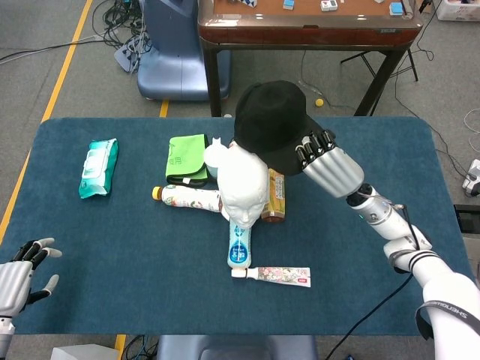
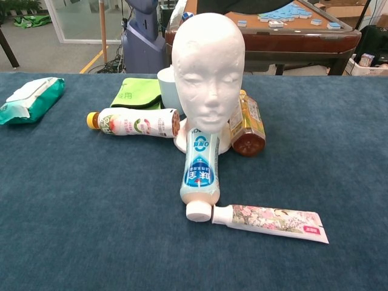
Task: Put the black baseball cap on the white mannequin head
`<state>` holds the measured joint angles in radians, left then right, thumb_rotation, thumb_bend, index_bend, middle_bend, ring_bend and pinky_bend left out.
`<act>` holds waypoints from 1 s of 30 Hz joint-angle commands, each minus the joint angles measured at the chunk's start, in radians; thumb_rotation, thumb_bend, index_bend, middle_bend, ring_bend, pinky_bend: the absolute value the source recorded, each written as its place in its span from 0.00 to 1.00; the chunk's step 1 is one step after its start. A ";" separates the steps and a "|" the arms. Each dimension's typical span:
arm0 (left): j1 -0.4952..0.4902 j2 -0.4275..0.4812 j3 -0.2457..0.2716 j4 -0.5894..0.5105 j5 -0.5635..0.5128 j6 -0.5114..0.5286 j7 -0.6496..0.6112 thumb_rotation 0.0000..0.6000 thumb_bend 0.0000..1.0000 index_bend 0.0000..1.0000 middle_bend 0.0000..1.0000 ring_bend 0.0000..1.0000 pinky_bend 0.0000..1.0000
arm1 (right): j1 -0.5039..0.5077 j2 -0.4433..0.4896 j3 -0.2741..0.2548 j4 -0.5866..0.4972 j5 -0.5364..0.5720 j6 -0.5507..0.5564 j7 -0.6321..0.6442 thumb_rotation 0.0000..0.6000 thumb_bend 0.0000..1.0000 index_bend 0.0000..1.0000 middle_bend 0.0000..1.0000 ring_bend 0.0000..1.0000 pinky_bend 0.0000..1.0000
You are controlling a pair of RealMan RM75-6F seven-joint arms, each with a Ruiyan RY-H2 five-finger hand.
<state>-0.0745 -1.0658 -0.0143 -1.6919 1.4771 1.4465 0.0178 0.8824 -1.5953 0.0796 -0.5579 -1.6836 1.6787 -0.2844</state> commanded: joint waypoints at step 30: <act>-0.006 -0.012 0.009 0.002 0.001 -0.019 0.028 1.00 0.30 0.37 0.21 0.15 0.38 | -0.145 0.112 -0.102 -0.423 -0.206 0.093 -0.189 1.00 0.62 0.74 0.65 0.49 0.58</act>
<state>-0.0805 -1.0776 -0.0063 -1.6893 1.4774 1.4282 0.0457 0.7470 -1.4819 -0.0161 -0.9766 -1.8828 1.7685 -0.4712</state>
